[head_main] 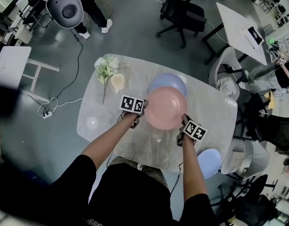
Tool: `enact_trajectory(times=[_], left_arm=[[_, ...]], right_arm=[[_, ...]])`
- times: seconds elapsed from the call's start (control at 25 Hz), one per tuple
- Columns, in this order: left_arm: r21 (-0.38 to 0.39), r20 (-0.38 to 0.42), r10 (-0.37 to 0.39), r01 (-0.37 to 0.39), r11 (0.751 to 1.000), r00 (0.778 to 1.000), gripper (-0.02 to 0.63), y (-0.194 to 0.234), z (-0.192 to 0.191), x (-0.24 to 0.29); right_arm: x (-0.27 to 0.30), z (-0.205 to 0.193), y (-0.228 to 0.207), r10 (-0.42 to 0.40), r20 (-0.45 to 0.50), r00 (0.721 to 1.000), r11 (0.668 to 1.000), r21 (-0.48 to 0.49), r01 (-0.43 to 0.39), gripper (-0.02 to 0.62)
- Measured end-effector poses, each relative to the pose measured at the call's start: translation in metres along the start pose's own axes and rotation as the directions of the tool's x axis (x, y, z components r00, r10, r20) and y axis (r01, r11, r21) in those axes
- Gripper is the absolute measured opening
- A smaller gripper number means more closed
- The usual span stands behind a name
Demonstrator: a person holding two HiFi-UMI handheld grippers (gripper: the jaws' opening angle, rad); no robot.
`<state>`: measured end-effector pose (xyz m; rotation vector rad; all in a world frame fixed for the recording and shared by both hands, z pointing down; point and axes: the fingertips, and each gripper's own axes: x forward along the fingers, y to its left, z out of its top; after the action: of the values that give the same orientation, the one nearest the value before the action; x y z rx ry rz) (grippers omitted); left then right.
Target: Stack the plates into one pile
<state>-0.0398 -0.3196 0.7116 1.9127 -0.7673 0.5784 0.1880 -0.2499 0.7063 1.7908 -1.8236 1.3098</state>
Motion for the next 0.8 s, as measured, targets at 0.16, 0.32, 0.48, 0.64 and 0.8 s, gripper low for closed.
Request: enact_trajectory(times=[0.16, 0.32, 0.48, 0.64, 0.8], left_arm=[[-0.019, -0.001, -0.027, 0.027, 0.999, 1.000, 0.034, 0.012, 0.023, 0.024], [-0.014, -0.017, -0.008, 0.007, 1.000, 1.000, 0.034, 0.022, 0.037, 0.045], [-0.010, -0.025, -0.012, 0.012, 1.000, 1.000, 0.035, 0.026, 0.050, 0.059], [0.021, -0.043, 0.000, 0.001, 1.000, 0.999, 0.035, 0.033, 0.060, 0.076], [0.030, -0.035, 0.010, -0.008, 1.000, 0.999, 0.035, 0.037, 0.066, 0.087]], right_arm=[[0.029, 0.022, -0.009, -0.002, 0.005, 1.000, 1.000, 0.004, 0.002, 0.026], [0.053, 0.033, -0.018, -0.022, -0.015, 1.000, 1.000, 0.015, 0.022, 0.026], [0.066, 0.044, -0.026, -0.025, -0.003, 1.000, 0.996, 0.090, 0.025, 0.025], [0.080, 0.045, -0.033, -0.031, -0.018, 0.999, 0.993, 0.114, 0.032, 0.025], [0.088, 0.041, -0.040, -0.047, -0.025, 0.999, 0.986, 0.162, 0.050, 0.025]])
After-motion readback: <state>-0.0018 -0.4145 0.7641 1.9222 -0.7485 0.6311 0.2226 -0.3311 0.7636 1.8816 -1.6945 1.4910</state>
